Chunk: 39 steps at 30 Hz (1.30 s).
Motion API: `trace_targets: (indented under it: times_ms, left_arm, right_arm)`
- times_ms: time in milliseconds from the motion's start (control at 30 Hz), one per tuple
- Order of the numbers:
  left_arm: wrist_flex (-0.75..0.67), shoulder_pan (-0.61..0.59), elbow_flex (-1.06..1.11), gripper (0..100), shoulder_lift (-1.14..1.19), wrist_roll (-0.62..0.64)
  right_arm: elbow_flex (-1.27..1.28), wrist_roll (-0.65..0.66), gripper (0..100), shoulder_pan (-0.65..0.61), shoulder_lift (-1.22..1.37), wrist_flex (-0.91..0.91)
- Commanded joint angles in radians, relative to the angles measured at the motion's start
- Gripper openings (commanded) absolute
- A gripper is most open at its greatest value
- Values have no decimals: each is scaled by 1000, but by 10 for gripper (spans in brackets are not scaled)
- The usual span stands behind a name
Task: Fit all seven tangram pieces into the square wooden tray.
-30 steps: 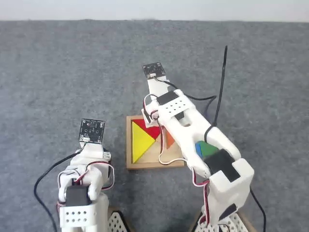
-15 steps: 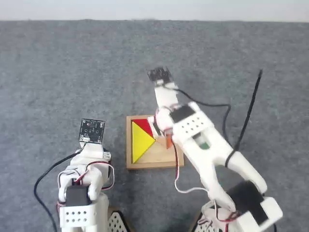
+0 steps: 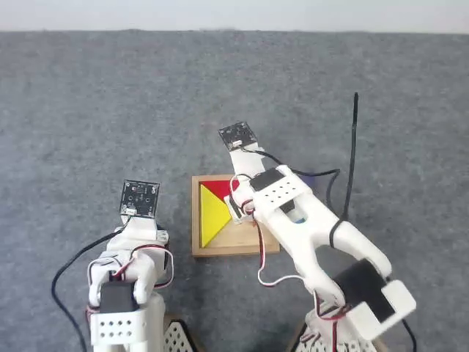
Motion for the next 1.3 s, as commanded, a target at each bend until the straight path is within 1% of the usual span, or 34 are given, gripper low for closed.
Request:
trace_targets:
  times_ms: [0,233,467,567,767,833,900,1067,1133,1267]
  left_arm:
    - [3,5,-10,21,-15,-2]
    - [3,5,-10,21,-15,-2]
    - [3,5,-10,21,-15,-2]
    - [3,5,-10,21,-15,-2]
    - [3,5,-10,21,-15,-2]
    - [3,5,-10,21,-15,-2]
    - [3,5,-10,21,-15,-2]
    - [3,5,-10,21,-15,-2]
    - [3,5,-10,21,-15,-2]
    - [3,5,-10,21,-15,-2]
  right_arm:
    - [-66,12,123,-5,36,15]
    - [-161,12,123,-10,150,22]
    - [-193,12,123,-21,143,58]
    - [-201,14,123,21,62,76]
    - [-152,71,122,143,-223,170]
    - [-115,121,126,193,-269,202]
    - [-78,186,127,225,-282,222]
    - [25,178,128,243,-277,191]
    - [40,204,128,249,-275,176]
    - [60,272,183,288,-285,200]
